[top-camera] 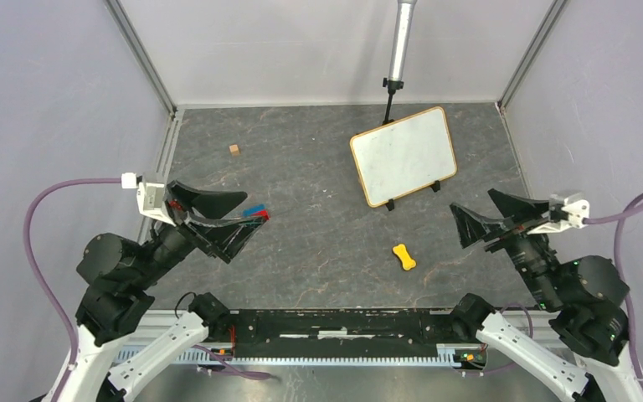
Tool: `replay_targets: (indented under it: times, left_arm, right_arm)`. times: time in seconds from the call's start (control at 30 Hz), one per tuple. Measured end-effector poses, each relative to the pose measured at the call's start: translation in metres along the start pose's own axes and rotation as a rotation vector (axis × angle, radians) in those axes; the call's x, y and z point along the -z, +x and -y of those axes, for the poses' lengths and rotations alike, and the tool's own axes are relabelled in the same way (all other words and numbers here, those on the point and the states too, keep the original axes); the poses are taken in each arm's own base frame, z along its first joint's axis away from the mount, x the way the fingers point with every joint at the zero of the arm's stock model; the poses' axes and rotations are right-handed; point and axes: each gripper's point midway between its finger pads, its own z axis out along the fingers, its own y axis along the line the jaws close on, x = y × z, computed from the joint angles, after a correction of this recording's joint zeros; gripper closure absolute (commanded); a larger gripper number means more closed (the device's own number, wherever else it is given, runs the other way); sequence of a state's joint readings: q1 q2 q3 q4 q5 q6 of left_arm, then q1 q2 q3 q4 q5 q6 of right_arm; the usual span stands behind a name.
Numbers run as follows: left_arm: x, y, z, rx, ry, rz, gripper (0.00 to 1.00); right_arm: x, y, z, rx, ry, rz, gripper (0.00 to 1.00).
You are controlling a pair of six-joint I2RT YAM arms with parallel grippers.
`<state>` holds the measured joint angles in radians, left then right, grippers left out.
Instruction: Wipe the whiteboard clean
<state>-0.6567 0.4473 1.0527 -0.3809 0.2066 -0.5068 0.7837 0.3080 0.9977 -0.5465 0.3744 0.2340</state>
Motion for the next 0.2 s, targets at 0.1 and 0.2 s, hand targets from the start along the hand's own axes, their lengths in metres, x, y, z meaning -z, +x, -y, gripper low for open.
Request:
replay_targets:
  times: [0.1,0.2]
  left_arm:
    - [0.003,-0.008,0.003,-0.003,-0.003,0.018,0.0]
    - [0.004,-0.013,0.005,-0.005,-0.001,0.028,0.0]
  right_arm:
    - [0.005,-0.014,0.002,0.002,0.001,0.041,0.02]
    - [0.011,-0.018,0.004,0.008,0.0,0.061,0.02]
